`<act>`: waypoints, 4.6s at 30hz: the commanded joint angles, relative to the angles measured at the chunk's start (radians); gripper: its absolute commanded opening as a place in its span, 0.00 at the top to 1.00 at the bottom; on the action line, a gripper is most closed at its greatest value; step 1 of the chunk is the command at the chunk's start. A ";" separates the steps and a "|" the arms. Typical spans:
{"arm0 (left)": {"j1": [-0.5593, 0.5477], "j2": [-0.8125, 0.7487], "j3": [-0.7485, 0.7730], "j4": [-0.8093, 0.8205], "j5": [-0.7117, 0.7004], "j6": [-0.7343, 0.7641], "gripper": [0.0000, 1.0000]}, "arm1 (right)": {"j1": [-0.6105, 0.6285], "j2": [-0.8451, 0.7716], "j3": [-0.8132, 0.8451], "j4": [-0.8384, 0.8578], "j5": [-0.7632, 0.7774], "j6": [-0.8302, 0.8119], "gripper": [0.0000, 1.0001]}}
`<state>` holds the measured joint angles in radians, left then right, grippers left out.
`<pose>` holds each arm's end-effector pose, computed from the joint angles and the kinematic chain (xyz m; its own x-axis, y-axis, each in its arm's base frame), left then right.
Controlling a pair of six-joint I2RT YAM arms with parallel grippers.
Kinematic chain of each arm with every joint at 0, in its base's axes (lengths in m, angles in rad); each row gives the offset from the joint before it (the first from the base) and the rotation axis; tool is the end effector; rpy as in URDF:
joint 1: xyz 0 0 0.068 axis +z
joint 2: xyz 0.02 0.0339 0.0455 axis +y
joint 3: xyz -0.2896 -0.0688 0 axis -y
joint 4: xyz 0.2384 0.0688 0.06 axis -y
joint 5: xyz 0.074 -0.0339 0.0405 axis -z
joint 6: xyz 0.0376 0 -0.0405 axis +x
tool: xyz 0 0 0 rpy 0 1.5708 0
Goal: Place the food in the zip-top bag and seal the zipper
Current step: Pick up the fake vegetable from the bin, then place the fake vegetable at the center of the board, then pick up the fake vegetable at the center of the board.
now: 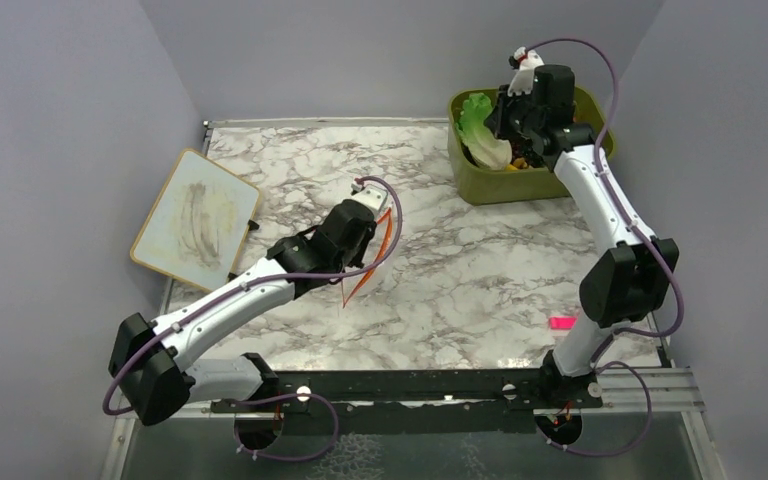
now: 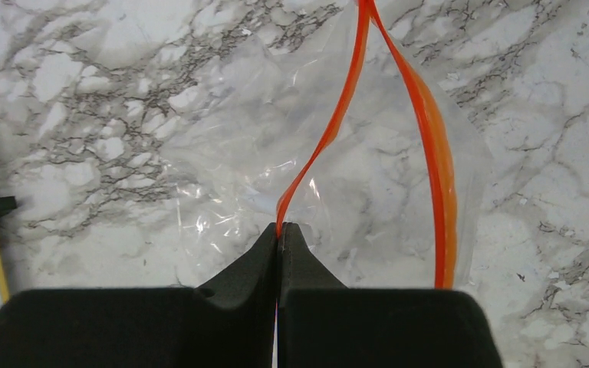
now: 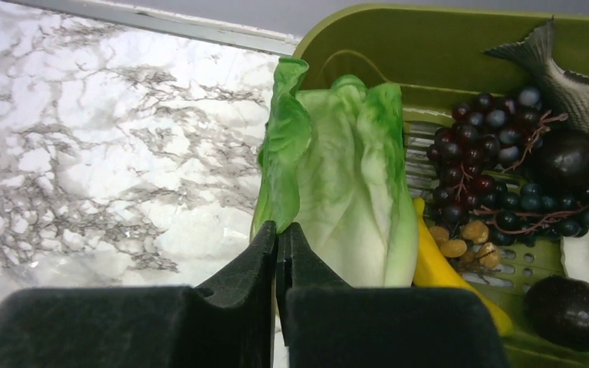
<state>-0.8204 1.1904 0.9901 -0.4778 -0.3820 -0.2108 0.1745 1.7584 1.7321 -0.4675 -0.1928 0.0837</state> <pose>0.1759 -0.1681 0.3255 -0.5189 0.2718 -0.8105 0.3806 0.9224 0.0657 0.4041 0.0785 0.3992 -0.4933 -0.0036 -0.8699 -0.2964 0.9409 0.1641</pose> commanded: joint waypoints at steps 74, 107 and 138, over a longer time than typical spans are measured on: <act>0.317 -0.097 -0.145 0.136 0.417 -0.121 1.00 | 0.489 -0.621 -0.771 0.008 -0.347 -0.178 0.16; 0.319 -0.172 -0.156 0.134 0.424 -0.122 1.00 | 0.856 -0.504 -0.921 -0.116 -0.110 -0.673 0.00; 0.324 -0.205 -0.189 0.165 0.488 -0.144 1.00 | 0.855 -0.536 -0.959 0.161 0.116 -0.491 0.91</act>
<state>-0.5030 1.0016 0.8150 -0.3370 0.0566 -0.3420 1.0264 1.3304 0.7589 -0.4171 -0.1364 -0.5148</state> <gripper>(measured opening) 0.016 0.183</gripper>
